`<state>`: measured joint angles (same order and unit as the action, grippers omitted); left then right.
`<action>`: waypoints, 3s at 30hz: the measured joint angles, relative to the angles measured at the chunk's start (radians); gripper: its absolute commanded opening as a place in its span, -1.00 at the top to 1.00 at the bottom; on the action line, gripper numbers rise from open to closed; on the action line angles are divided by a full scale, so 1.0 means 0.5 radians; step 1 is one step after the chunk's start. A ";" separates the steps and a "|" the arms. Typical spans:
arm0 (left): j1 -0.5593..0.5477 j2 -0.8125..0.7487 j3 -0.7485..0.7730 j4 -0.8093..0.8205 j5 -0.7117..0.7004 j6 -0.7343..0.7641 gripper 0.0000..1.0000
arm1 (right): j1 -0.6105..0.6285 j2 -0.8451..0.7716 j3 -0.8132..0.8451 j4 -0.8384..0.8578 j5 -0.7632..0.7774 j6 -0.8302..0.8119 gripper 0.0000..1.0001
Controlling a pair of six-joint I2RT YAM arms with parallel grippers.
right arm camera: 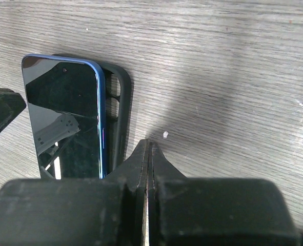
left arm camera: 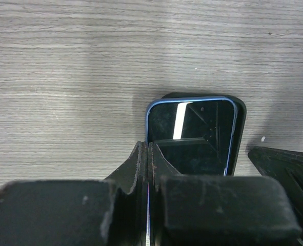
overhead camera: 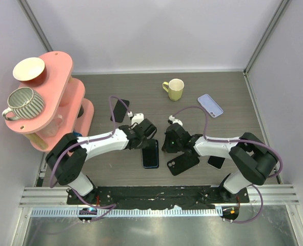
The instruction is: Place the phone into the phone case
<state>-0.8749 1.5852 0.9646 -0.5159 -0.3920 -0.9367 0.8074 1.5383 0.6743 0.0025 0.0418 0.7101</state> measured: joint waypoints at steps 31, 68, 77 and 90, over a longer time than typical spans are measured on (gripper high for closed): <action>0.006 -0.099 -0.002 0.031 -0.072 -0.064 1.00 | -0.005 0.093 0.002 0.201 -0.051 0.053 0.99; 0.025 0.066 -0.137 0.246 -0.023 -0.179 1.00 | -0.008 0.105 0.006 0.215 -0.051 0.053 0.98; 0.023 -0.187 -0.156 0.174 -0.034 -0.208 1.00 | -0.023 0.019 0.047 -0.018 -0.013 0.044 0.49; 0.023 -0.535 -0.426 0.354 -0.014 -0.138 0.15 | -0.026 -0.246 0.047 -0.146 -0.035 0.051 0.21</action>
<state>-0.8635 1.3178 0.7517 -0.3389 -0.3992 -1.0058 0.7944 1.4151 0.6975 -0.0704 0.0242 0.7357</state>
